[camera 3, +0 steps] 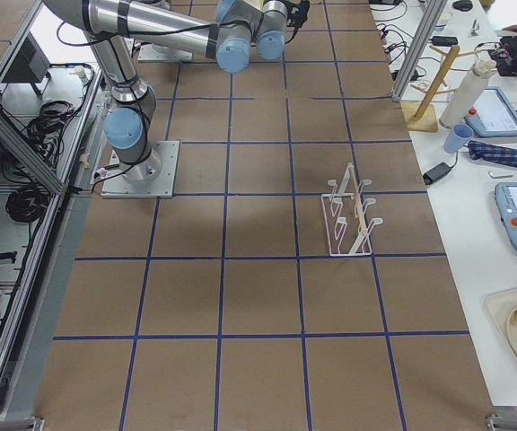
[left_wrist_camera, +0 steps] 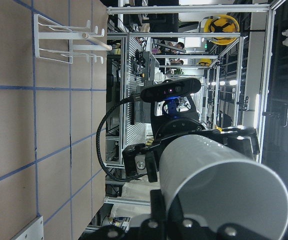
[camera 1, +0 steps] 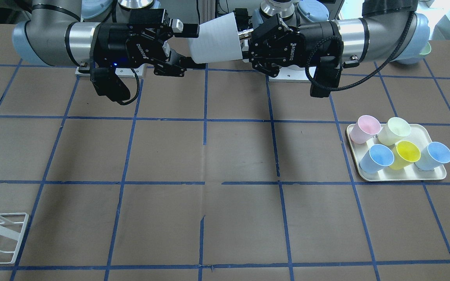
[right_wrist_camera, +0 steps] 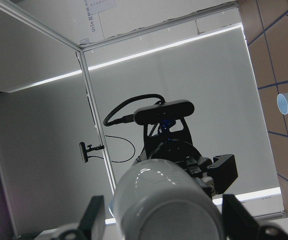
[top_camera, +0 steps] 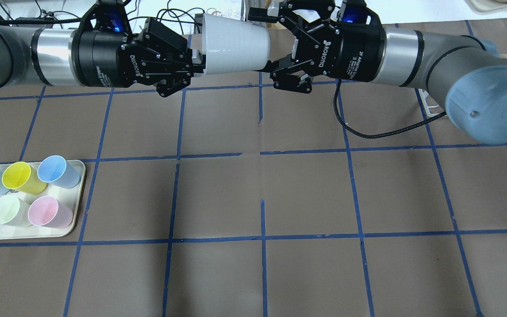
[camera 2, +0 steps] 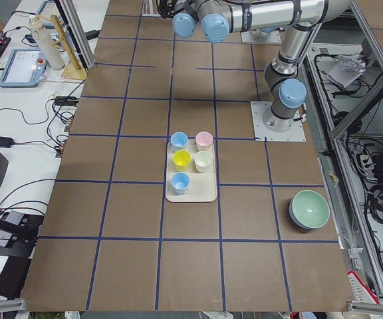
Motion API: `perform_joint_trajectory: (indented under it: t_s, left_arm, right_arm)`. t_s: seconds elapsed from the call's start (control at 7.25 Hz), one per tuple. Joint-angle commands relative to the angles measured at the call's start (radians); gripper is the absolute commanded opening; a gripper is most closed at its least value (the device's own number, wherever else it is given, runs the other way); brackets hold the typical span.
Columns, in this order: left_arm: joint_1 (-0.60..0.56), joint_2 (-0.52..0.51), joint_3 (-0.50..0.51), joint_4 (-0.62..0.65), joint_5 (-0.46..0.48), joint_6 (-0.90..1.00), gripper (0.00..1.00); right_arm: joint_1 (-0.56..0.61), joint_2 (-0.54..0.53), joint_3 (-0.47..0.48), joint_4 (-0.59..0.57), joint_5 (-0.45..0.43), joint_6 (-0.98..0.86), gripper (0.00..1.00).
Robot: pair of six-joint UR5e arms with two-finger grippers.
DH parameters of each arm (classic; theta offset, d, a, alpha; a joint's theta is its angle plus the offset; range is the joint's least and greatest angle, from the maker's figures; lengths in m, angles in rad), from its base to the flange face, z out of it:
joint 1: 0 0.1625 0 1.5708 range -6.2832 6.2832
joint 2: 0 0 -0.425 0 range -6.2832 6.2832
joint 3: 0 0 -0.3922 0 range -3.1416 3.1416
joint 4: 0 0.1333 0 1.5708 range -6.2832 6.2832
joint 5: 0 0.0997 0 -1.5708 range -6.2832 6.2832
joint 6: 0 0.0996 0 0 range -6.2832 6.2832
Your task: Transfer IKEA cup to right arm and place on rack
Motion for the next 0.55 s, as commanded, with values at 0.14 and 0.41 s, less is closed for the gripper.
perform_joint_trajectory:
  t_s: [0.14, 0.41]
  left_arm:
    - [0.001, -0.004, 0.000, 0.000, -0.001, -0.002, 0.79]
    - [0.001, -0.004, 0.000, 0.000, 0.000, -0.009, 1.00]
  right_arm:
    - [0.000, -0.005, 0.000, 0.006, -0.005, 0.006, 0.10]
    - [-0.004, 0.000, -0.008, 0.005, -0.011, 0.006, 0.00]
